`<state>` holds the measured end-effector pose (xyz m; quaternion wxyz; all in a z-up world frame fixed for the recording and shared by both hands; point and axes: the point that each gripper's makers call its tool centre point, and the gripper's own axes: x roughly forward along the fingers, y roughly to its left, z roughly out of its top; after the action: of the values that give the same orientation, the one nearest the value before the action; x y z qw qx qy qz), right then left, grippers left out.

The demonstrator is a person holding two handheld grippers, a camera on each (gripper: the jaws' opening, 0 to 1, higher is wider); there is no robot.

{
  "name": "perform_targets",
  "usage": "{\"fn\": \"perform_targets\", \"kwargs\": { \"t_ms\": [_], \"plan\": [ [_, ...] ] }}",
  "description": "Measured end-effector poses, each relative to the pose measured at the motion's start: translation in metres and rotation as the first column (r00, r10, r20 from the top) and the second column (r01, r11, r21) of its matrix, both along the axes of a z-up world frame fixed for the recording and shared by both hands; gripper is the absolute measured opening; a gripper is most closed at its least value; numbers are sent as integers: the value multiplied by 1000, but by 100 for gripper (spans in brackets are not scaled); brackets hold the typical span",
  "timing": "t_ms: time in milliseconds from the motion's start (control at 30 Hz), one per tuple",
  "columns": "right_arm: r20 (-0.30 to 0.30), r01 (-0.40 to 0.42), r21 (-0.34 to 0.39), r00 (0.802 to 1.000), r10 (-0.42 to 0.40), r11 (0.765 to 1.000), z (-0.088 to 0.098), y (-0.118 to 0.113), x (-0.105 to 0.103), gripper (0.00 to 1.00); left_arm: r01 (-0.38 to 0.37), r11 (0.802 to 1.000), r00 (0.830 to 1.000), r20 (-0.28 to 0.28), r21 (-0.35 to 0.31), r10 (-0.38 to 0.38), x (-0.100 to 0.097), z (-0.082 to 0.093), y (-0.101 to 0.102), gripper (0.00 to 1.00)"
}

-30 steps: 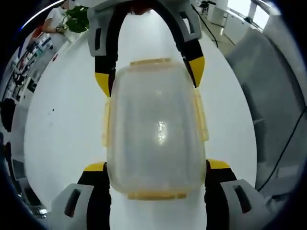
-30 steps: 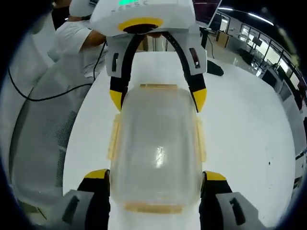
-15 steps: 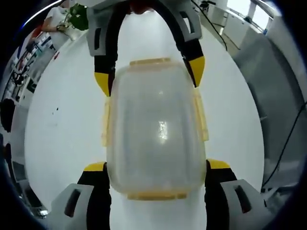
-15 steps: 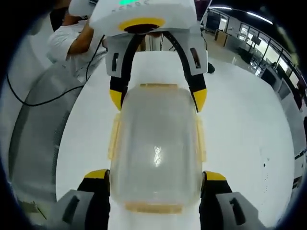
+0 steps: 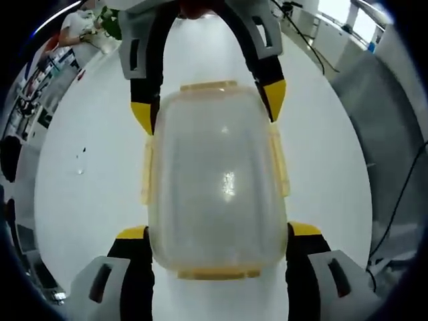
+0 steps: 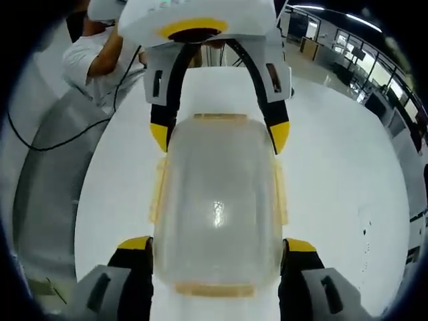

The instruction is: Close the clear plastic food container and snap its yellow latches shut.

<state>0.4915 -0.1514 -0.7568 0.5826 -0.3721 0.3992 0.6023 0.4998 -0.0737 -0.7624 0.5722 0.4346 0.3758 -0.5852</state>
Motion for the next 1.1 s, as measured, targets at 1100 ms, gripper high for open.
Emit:
{"fn": "perform_targets", "kwargs": {
  "t_ms": [1100],
  "plan": [
    [8,288,202,955,-295,936,51,3,-14,99,-321,917,946,-42,-236,320,-14,53,18,99]
  ]
}}
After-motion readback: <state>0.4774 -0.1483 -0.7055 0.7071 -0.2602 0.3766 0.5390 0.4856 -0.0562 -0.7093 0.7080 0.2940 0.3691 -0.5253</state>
